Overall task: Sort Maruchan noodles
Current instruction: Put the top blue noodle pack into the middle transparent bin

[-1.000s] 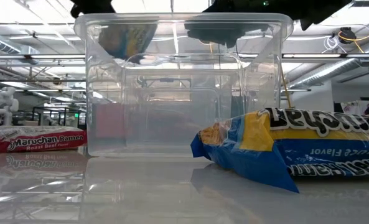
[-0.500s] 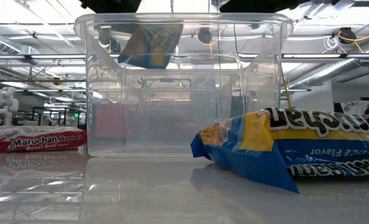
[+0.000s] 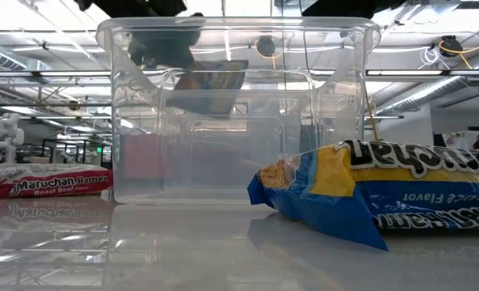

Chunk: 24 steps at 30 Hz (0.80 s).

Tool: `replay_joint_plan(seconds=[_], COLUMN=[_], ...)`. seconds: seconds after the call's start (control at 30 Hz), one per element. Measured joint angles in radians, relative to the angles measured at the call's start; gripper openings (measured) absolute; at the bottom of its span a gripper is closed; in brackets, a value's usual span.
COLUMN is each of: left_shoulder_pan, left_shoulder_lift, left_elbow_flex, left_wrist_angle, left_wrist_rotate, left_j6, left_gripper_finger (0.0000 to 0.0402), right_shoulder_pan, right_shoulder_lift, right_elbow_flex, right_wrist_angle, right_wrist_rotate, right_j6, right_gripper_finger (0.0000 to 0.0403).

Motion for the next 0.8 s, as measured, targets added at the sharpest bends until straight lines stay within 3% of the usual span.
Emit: replay_joint_plan(seconds=[0.2,0.6,0.8], left_shoulder_pan=[0.016,0.035,0.072], left_shoulder_lift=[0.058,0.077,0.077], left_elbow_flex=[0.0,-0.002,-0.002], left_wrist_angle=[0.002,-0.037,-0.12], left_wrist_rotate=[0.005,0.119,0.176], left_j6=[-0.029,-0.018,-0.091], left_gripper_finger=[0.0001,0.0004,0.0059], right_shoulder_pan=[0.0,0.0,0.0], right_shoulder_lift=[0.001,0.001,0.001], right_elbow_flex=[0.0,0.0,0.0], right_wrist_angle=[-0.046,-0.097,-0.097], right_wrist_rotate=[0.0,-0.001,-0.001], right_j6=[0.008,0.031,0.038], right_gripper_finger=[0.0192,0.0192,0.0192])
